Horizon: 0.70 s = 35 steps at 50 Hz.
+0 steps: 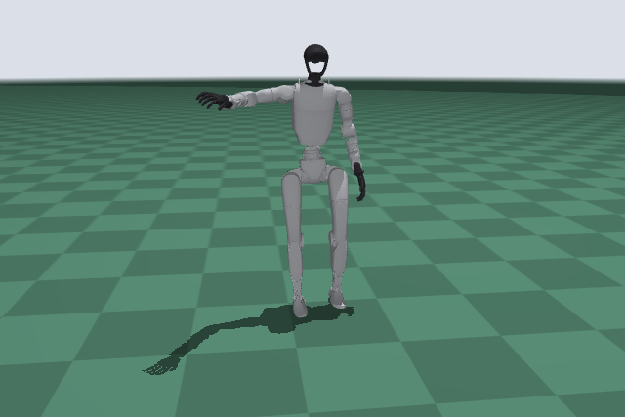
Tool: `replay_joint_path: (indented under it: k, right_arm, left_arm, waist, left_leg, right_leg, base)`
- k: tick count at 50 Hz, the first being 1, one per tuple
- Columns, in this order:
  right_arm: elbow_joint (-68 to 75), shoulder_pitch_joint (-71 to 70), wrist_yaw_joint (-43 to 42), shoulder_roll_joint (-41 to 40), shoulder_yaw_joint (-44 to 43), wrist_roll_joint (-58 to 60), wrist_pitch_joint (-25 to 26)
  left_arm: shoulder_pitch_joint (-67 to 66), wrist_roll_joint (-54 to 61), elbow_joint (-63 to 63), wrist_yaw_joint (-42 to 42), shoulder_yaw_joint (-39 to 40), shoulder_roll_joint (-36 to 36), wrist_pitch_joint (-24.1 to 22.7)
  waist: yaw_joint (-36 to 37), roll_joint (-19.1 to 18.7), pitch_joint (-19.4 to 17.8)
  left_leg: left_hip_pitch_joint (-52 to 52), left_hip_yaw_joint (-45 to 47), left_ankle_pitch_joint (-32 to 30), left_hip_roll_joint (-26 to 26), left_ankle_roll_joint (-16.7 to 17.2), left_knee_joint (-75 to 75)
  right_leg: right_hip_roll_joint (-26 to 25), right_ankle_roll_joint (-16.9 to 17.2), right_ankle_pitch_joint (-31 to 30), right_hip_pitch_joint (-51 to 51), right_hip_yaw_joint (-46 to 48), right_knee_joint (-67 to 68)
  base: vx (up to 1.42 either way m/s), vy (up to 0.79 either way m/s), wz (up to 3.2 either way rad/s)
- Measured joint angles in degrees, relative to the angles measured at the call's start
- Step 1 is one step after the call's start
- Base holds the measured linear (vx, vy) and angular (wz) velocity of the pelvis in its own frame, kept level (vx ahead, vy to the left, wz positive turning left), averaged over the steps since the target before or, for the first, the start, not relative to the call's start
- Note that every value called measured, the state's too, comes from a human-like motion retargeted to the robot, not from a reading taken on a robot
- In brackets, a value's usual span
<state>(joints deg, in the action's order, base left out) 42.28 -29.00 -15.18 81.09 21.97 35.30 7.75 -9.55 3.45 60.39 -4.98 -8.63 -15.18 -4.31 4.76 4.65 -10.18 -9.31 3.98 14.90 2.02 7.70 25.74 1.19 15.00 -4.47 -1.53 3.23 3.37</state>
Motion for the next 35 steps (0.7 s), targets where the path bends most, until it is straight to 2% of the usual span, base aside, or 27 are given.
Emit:
replay_joint_path:
  k: [5, 7, 8, 13, 18, 25, 30, 35]
  right_arm:
    - [-4.5, 5.2, -3.0, -7.7, -7.1, -10.9, -1.8]
    - [-6.5, 9.2, -3.7, -12.7, -10.6, -15.9, -8.1]
    - [-7.6, 11.5, -3.8, -15.3, -12.1, -18.3, -9.5]
    - [-12.6, 23.1, -1.8, -29.2, -14.5, -26.2, -12.0]
    - [-9.7, 31.0, 2.1, -43.9, -10.7, -29.3, -11.8]
    - [3.8, 36.1, 5.5, -61.7, -6.7, -35.1, -9.3]
    - [10.9, 38.1, 5.3, -69.3, -7.2, -42.6, -8.3]
    - [14.4, 38.6, 6.4, -72.1, -8.4, -49.7, -8.0]
  left_arm:
    - [-1.2, 2.0, 0.6, -0.8, 1.6, 1.5, 0.7]
    - [-1.8, 6.0, 0.4, -2.1, 1.0, 1.1, -1.5]
    - [-1.8, 7.2, 0.7, -2.8, 1.1, 1.0, -1.7]
    - [-0.6, 10.0, 2.3, -5.6, 3.0, 1.4, -1.2]
    - [2.0, 11.4, 3.5, -7.3, 3.8, 2.0, -0.7]
    - [5.0, 13.5, 4.4, -5.3, 1.1, 3.6, 1.4]
    - [6.3, 14.5, 4.3, -3.9, -2.1, 4.8, 2.8]
    - [7.0, 14.7, 3.7, -2.9, -3.9, 5.4, 3.7]
  waist:
    - [-0.4, -0.3, 0.0]
    - [-0.6, 0.0, 0.3]
    - [-0.5, 0.1, 0.6]
    - [-0.4, 0.3, 2.2]
    - [-0.4, -0.2, 3.6]
    - [-1.6, -1.7, 4.9]
    - [-2.3, -2.7, 5.3]
    - [-2.6, -3.3, 5.2]
  left_leg:
    - [5.0, -1.8, -4.6, 1.0, 0.8, -7.6]
    - [7.3, -1.4, -4.2, 0.8, 0.1, -8.8]
    - [8.3, -1.2, -4.0, 0.7, 0.1, -9.5]
    - [11.9, -1.0, -3.7, 0.8, 0.6, -13.1]
    - [14.1, -1.6, -3.6, 1.1, 0.8, -15.8]
    - [15.5, -2.9, -3.6, 1.3, 0.7, -18.6]
    - [15.6, -3.4, -3.8, 1.6, 0.9, -19.9]
    - [14.8, -3.2, -3.3, 1.5, 0.9, -19.7]
  right_leg:
    - [-0.6, -0.6, 2.5, 2.7, -1.9, 1.3]
    - [-0.7, -1.0, 3.4, 4.1, -2.3, 1.2]
    - [-0.8, -1.1, 3.6, 4.8, -2.5, 1.0]
    - [-0.9, -0.9, 4.5, 7.1, -2.9, -0.3]
    - [-0.7, -1.2, 6.0, 8.0, -2.5, 0.2]
    - [-0.6, -2.1, 7.9, 7.6, -1.3, 1.6]
    - [-0.2, -2.4, 8.8, 6.8, -1.0, 2.3]
    - [-0.1, -2.3, 10.7, 4.7, -0.4, 5.3]
  base:
    - [0.26, 0.05, -0.37]
    - [0.25, 0.03, -0.22]
    - [0.24, 0.03, -0.18]
    - [0.21, 0.03, -0.07]
    - [0.15, 0.03, 0.08]
    - [0.1, 0.02, 0.15]
    - [0.02, 0.02, 0.04]
    - [0.0, 0.0, 0.0]
